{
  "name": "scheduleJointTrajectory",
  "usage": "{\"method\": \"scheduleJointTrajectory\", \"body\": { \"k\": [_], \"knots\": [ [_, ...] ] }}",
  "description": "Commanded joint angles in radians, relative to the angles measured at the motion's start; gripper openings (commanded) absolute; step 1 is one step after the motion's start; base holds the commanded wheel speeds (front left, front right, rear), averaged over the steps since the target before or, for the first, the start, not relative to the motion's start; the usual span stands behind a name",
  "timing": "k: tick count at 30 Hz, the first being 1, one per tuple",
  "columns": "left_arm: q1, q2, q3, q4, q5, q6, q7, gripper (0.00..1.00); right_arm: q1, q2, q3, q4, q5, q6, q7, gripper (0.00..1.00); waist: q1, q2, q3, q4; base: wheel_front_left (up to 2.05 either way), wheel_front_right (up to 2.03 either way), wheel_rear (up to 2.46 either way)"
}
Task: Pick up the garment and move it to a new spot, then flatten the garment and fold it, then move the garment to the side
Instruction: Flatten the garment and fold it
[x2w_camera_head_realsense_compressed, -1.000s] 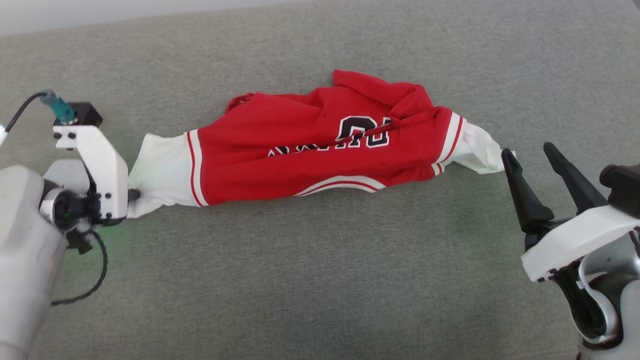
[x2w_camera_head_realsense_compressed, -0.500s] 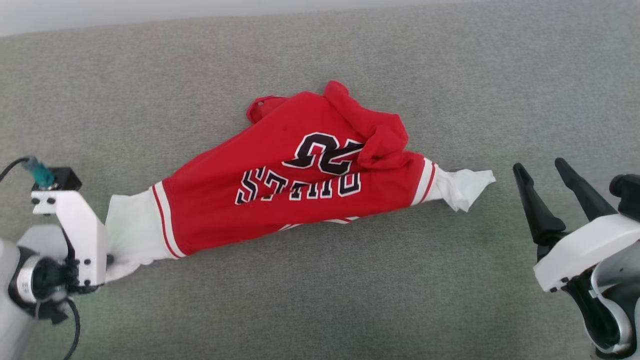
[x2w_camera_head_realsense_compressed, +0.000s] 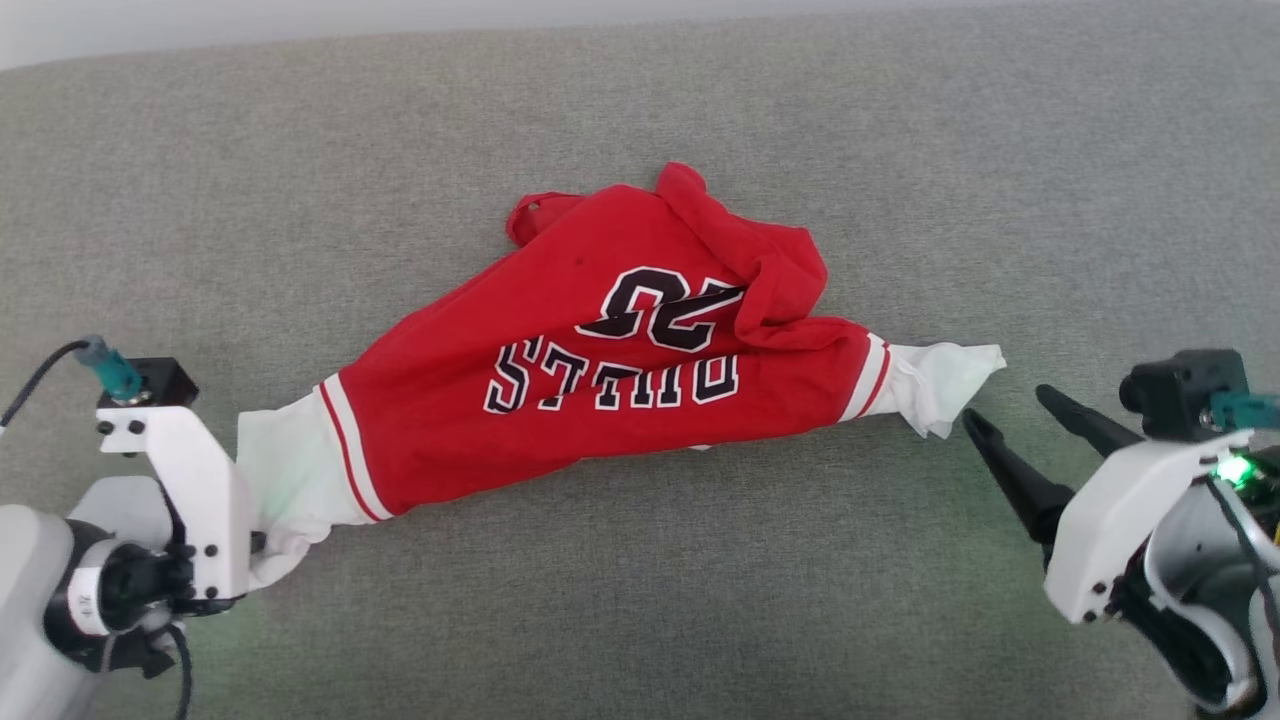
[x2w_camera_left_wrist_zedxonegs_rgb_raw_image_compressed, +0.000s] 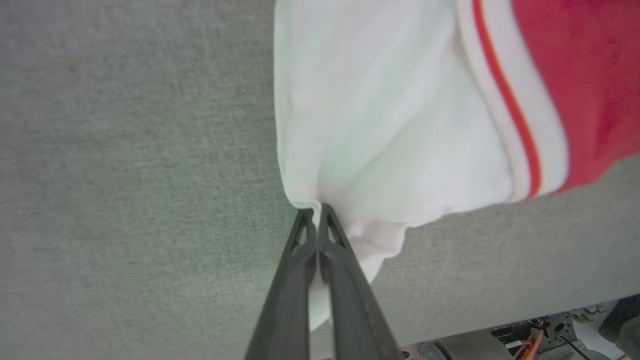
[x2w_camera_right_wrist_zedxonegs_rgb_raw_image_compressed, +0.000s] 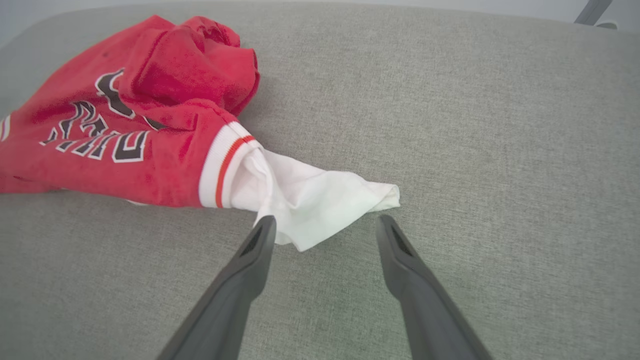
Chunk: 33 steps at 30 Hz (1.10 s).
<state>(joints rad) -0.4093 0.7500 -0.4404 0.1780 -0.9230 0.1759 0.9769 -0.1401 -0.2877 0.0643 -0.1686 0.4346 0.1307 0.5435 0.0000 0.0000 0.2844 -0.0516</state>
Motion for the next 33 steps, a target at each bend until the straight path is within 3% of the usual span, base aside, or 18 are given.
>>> {"method": "scheduleJointTrajectory", "body": {
  "k": [1, 10, 16, 19, 20, 21, 22, 27, 33],
  "knots": [
    [0.003, -0.012, -0.005, -0.005, 0.002, -0.001, -0.001, 0.00, -0.024, -0.023, 0.011, 0.011, 0.013, 0.000, 0.029, 1.00, 0.0000, 0.0000, 0.001, 0.005, 0.00, 0.00, 0.00],
    [-0.052, -0.070, -0.045, 0.022, 0.019, -0.034, -0.014, 0.00, -0.174, -0.163, 0.121, 0.159, 0.087, 0.000, 0.203, 1.00, 0.0000, 0.0000, 0.019, 0.062, 0.00, 0.00, 0.00],
    [-0.079, -0.102, -0.058, 0.048, 0.023, -0.053, -0.032, 0.00, -0.266, -0.222, 0.255, 0.260, 0.109, 0.000, 0.249, 1.00, 0.0000, 0.0000, 0.036, 0.091, 0.00, 0.00, 0.00],
    [-0.090, -0.114, -0.065, 0.068, 0.025, -0.062, -0.043, 0.00, -0.305, -0.223, 0.320, 0.325, 0.137, 0.000, 0.254, 1.00, 0.0000, 0.0000, 0.040, 0.098, 0.00, 0.00, 0.00],
    [-0.094, -0.120, -0.066, 0.074, 0.026, -0.064, -0.047, 0.00, -0.314, -0.228, 0.343, 0.347, 0.142, 0.000, 0.261, 0.49, 0.0000, 0.0000, 0.041, 0.101, 0.00, 0.00, 0.00],
    [-0.094, -0.120, -0.066, 0.074, 0.026, -0.064, -0.047, 0.00, -0.314, -0.228, 0.343, 0.347, 0.142, 0.000, 0.261, 0.49, 0.0000, 0.0000, 0.041, 0.101, 0.00, 0.00, 0.00],
    [-0.098, -0.125, -0.066, 0.082, 0.026, -0.067, -0.051, 0.00, -0.323, -0.233, 0.364, 0.371, 0.152, 0.000, 0.268, 0.00, 0.0000, 0.0000, 0.042, 0.103, 0.00, 0.00, 0.00],
    [-0.134, -0.133, -0.051, 0.102, 0.027, -0.067, -0.074, 0.00, -0.369, -0.248, 0.378, 0.415, 0.226, 0.000, 0.260, 0.00, 0.0000, 0.0000, 0.028, 0.104, 0.00, 0.00, 0.00],
    [-0.189, -0.107, -0.023, 0.043, 0.028, -0.055, -0.066, 0.00, -0.413, -0.258, 0.314, 0.347, 0.376, 0.000, 0.292, 0.00, 0.0000, 0.0000, -0.019, 0.097, 0.00, 0.00, 0.00]
  ]
}}
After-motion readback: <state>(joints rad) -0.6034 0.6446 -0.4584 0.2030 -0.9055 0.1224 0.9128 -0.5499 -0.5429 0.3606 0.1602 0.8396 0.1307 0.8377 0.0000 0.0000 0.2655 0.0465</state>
